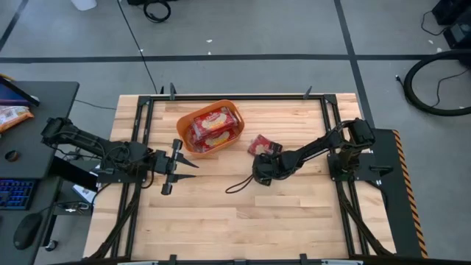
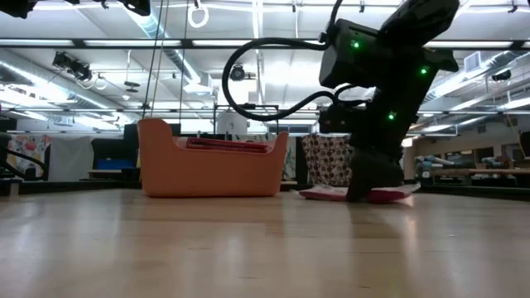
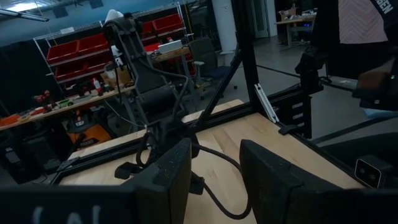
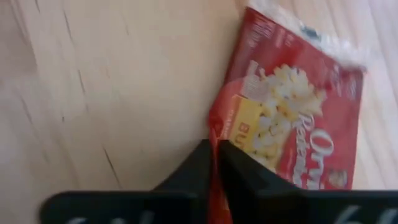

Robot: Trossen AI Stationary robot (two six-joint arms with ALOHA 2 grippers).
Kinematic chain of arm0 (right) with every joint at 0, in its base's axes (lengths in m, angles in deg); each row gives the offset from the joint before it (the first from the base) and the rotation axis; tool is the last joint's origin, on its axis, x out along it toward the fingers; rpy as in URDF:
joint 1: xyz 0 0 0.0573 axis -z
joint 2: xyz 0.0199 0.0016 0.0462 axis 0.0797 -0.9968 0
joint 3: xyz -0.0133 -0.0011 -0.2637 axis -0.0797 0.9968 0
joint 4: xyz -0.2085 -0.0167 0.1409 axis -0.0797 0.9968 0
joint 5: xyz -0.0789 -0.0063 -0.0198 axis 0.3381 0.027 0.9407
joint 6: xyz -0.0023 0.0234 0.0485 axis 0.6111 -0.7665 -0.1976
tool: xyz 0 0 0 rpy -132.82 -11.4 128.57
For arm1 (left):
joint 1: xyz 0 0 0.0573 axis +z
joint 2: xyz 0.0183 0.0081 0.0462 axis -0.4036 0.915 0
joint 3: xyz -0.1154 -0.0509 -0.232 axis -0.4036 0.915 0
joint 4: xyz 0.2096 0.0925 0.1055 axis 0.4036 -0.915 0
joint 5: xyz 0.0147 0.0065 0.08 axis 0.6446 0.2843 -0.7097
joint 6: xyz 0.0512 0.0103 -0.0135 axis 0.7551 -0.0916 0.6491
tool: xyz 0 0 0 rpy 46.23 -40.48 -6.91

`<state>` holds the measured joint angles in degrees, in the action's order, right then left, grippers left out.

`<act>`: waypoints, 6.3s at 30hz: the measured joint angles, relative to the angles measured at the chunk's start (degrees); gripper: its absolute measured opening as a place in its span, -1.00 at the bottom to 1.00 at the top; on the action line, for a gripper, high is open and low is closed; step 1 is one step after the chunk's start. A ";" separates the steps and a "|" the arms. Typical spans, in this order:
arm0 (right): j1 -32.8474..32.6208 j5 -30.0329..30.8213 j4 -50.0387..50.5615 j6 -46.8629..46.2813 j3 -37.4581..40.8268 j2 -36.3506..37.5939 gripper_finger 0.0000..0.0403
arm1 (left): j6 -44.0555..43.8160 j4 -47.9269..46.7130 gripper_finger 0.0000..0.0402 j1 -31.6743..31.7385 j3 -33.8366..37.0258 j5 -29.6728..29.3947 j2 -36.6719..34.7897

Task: Sort popcorn bags into baskets
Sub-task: Put the red popcorn bag into the orange bin, then return to Home Position

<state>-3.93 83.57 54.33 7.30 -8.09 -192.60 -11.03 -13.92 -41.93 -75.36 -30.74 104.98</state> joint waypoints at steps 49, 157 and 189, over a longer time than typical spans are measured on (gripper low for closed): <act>-10.22 34.92 23.58 21.87 -29.83 -0.34 -1.00 | 0.02 0.02 -0.30 0.00 -0.04 0.00 -0.02; 14.45 -14.31 -42.34 24.76 47.71 81.20 -0.23 | -16.07 17.73 -0.30 27.47 24.37 2.46 -24.36; 14.45 -13.87 -41.34 28.20 52.92 94.63 -0.23 | -17.91 8.57 -0.30 27.45 24.44 0.87 -24.79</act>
<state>10.53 69.70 13.00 35.50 44.82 -97.97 -28.94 -5.34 -14.48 -50.92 -29.87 80.19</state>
